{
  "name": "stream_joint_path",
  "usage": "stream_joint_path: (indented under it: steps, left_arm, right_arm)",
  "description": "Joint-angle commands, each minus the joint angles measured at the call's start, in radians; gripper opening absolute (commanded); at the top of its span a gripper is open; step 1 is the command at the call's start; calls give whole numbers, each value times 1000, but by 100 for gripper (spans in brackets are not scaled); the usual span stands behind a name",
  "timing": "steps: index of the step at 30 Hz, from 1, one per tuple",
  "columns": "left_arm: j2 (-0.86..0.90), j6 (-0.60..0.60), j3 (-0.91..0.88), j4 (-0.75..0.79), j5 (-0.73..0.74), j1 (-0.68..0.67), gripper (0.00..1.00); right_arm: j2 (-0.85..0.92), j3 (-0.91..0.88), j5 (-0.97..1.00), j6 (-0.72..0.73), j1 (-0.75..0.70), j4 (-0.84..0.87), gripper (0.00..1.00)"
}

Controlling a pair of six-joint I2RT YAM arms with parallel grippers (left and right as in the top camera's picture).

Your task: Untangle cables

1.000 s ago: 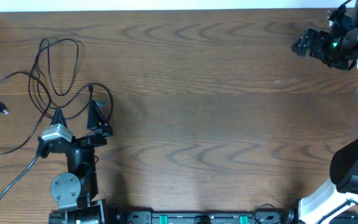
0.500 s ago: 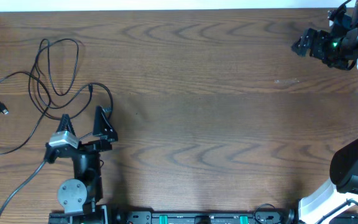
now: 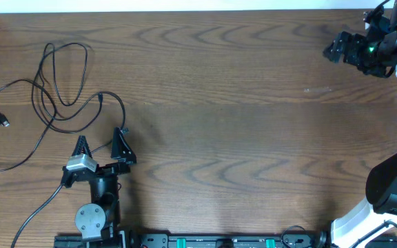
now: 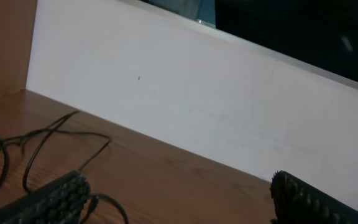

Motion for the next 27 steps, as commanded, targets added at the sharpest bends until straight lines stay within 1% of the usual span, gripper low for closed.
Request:
stream_joint_path:
  steps: [1,8,12,17,22,27]
  left_arm:
    - [-11,-1,-2,-30,-24,-16,94]
    - [-11,29,-2,-202,-23,-17,94]
    - [-11,75,-2,-317,-22,-17,94]
    - [-11,128,-2,-326,-22,-17,94]
    - [-11,131,-2,-326,-22,-17,94]
    - [-11,185,-2,-326,-23,-59,94]
  right_arm:
    - [-23,19,1,-10,5,-2,99]
    - [-23,19,1,-10,5,-2,99]
    - [-23,19,1,-10,5,-2,99]
    - [-23,19,1,-10,5,-2,99]
    - [-23,19,1,-10,5,-2,99]
    - [-23,19,1,-10,5,-2,99]
